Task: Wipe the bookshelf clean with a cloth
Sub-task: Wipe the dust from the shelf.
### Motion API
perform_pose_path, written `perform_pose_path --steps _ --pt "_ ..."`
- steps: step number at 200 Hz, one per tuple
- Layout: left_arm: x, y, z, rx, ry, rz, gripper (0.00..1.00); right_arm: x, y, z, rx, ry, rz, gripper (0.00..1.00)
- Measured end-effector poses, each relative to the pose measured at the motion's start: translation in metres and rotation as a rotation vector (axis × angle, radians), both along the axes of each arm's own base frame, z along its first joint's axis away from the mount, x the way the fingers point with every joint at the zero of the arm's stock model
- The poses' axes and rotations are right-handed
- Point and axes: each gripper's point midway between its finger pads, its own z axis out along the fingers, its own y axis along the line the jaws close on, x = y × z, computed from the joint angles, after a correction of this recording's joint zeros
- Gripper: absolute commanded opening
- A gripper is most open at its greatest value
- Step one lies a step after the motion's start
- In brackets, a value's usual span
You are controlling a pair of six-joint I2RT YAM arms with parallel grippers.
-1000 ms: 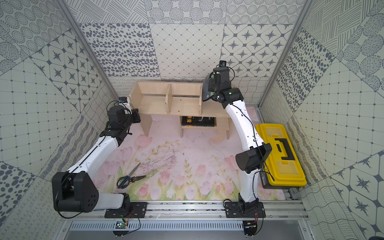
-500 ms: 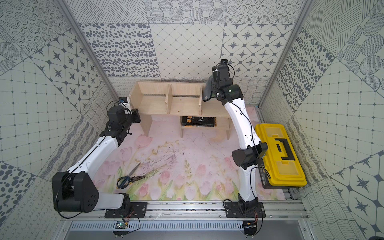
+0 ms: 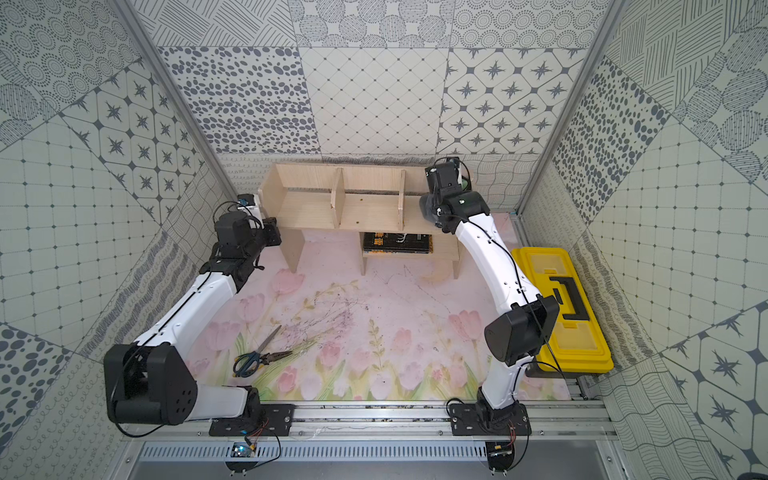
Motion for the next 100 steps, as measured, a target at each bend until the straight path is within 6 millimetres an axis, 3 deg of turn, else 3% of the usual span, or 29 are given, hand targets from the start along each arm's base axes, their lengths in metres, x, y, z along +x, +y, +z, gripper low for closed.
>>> perform_pose_path --steps 10,20,36,69,100 --pt "0.000 0.000 0.000 0.000 0.000 0.000 0.00 -0.007 0.005 -0.022 0.000 0.045 0.013 0.00" --pt "0.000 0.000 0.000 -0.001 0.000 0.000 0.00 -0.006 0.009 -0.029 0.009 0.036 0.012 0.00" --pt "0.000 0.000 0.000 -0.001 0.000 0.001 0.00 -0.004 0.006 -0.024 0.045 0.006 -0.005 0.00" --pt "0.000 0.000 0.000 -0.001 0.000 0.000 0.00 0.008 -0.020 -0.015 0.125 -0.023 -0.073 0.00" --pt "-0.001 0.000 0.000 -0.001 0.003 -0.001 0.00 0.033 -0.007 0.017 0.214 -0.082 -0.027 0.00"
